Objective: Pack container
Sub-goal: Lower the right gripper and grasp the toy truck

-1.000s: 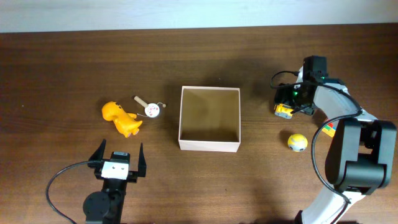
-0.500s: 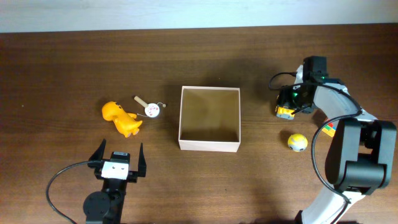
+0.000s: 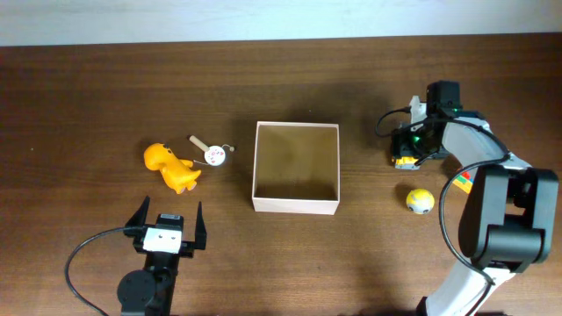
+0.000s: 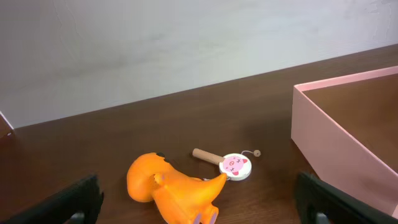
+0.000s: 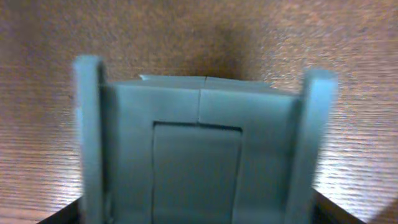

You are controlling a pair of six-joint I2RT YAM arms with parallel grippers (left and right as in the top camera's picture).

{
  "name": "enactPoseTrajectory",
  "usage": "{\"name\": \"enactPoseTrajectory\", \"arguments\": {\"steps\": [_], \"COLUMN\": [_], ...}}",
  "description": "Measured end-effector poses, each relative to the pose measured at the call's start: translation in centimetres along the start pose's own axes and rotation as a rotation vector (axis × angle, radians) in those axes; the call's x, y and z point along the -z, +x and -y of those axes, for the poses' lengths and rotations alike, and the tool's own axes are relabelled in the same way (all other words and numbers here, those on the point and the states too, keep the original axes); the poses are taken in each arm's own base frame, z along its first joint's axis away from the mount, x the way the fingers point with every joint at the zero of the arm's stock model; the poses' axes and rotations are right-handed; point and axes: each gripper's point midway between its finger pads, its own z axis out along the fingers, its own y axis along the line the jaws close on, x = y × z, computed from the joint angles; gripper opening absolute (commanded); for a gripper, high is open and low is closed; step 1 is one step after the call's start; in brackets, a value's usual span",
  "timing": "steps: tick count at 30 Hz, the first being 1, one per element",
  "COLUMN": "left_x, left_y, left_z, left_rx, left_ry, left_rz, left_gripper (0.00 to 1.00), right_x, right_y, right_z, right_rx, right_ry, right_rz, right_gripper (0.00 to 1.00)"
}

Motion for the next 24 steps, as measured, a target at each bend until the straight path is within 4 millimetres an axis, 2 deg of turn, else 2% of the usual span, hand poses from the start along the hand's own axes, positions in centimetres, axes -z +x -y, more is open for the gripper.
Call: {"name": "enactPoseTrajectory", "arguments": {"steps": [7, 10, 19, 24], "left_x": [0.0, 0.0, 0.0, 0.0], "left_y": [0.0, 0.0, 0.0, 0.0], "left_z": [0.0, 0.0, 0.0, 0.0], "left_rx": [0.0, 0.0, 0.0, 0.0], "left_ry": [0.0, 0.0, 0.0, 0.0], "left_rz": [0.0, 0.0, 0.0, 0.0], "left_gripper": [0.99, 0.99, 0.99, 0.99], "right_x": [-0.8, -0.82, -0.86, -0.12], "right_y": [0.08, -0.04, -0.42, -0.18], "right_z": [0.12, 0.19, 0.29, -0.29], "right_rx": [0.015, 0.021, 0.017, 0.001], "right_ry": [0.013, 0.016, 0.021, -0.016], "right_rz": [-0.015, -0.011, 0.0, -0.085], "right_gripper": [0.73, 0.54, 0.55, 0.55]}}
